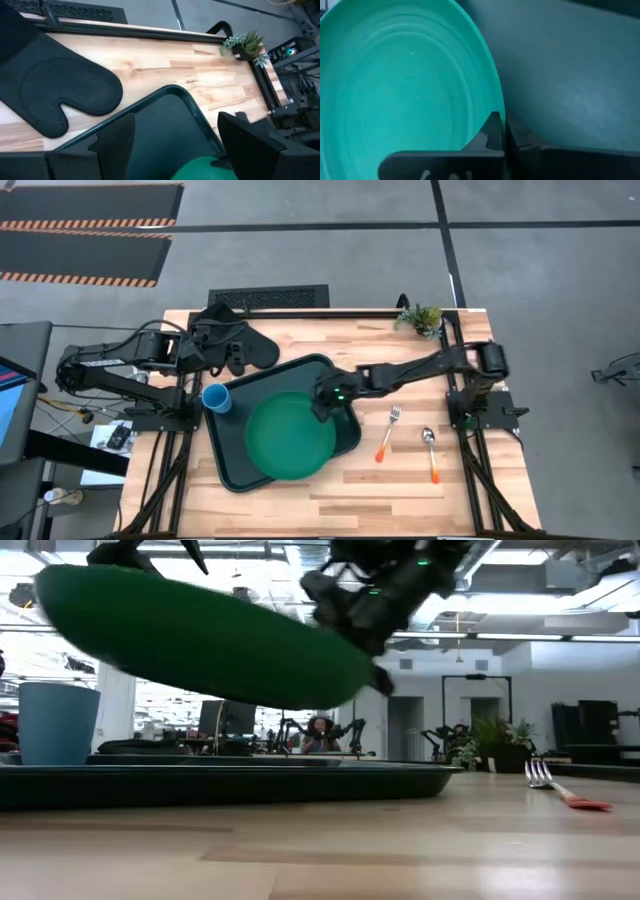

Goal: Pick and place plate/cup/fork/spoon on tray
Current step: Put the green plate on the black tray to the bottom of the blue cup

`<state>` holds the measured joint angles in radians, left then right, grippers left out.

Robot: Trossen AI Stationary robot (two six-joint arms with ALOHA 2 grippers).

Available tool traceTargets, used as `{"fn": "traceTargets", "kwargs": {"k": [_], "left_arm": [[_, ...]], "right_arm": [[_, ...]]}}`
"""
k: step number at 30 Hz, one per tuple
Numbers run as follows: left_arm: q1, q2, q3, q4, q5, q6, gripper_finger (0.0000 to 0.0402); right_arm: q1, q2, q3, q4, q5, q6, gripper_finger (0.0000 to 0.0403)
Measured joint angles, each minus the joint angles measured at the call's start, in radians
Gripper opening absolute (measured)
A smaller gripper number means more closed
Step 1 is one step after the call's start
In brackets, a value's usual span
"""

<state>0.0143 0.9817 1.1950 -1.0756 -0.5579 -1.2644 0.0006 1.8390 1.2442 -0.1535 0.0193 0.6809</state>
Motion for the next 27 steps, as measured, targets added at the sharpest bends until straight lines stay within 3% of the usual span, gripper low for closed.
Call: {"fn": "traceTargets", "kwargs": {"k": [13, 27], "left_arm": [[0.001, 0.0, 0.0, -0.011, 0.003, 0.048, 0.027], [0.001, -0.001, 0.0, -0.01, 0.003, 0.052, 0.027]], "right_arm": [[0.016, 0.325, 0.463, -0.184, 0.002, 0.027, 0.0004], [0.014, 0.476, 0.614, -0.235, 0.002, 0.058, 0.0008]]}}
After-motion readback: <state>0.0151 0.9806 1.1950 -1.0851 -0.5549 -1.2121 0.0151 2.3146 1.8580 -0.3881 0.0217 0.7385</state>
